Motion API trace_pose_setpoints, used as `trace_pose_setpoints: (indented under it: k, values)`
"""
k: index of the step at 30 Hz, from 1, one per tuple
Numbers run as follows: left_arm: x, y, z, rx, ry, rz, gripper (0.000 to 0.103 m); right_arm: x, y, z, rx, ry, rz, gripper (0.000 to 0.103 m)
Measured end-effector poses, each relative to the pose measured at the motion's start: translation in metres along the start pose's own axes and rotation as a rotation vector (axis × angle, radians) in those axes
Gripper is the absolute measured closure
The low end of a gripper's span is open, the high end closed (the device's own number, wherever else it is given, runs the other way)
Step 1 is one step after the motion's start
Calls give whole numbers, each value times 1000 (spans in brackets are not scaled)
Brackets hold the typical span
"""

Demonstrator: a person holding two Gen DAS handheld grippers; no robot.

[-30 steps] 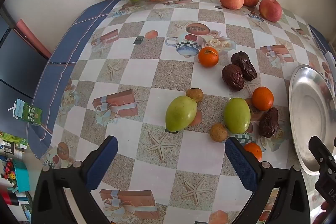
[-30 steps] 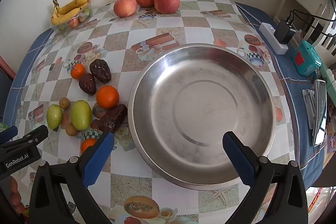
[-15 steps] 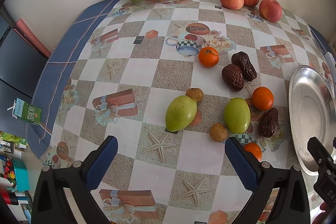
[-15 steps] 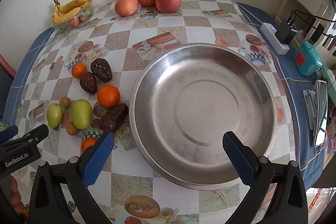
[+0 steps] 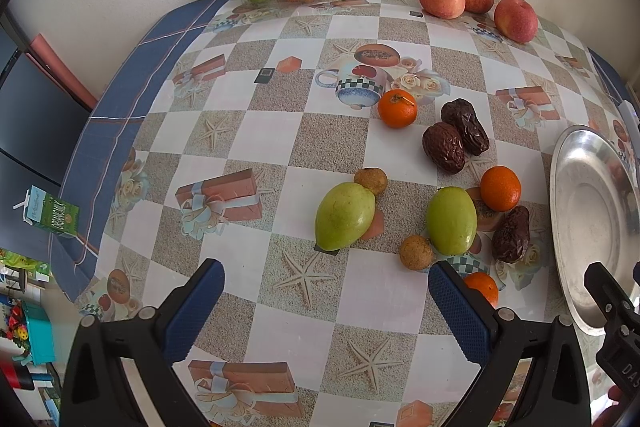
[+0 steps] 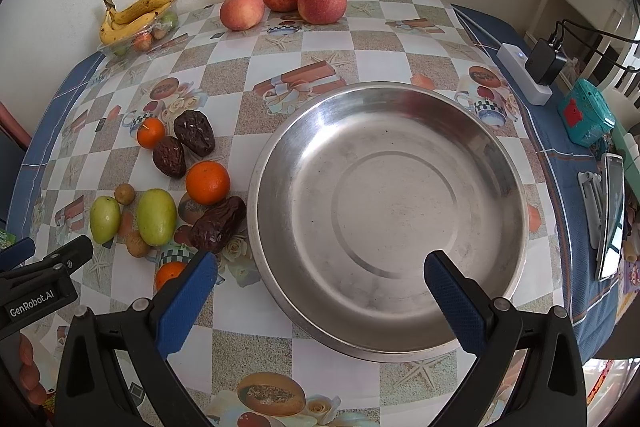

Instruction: Organize fruits

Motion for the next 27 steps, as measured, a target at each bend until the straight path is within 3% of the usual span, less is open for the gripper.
trace_pose_setpoints:
  k: [27]
  values:
    - [0,0,0,1,0,1,0,-8,-1,3,-10,11,-9,0]
Point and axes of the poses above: each gripper's, at about its wrist camera, not at the fingertips, and y roughly against the way its jaws point, x to its right, z to its underside, the point moved 7 cm from there along -y, roughly the way its jaws point
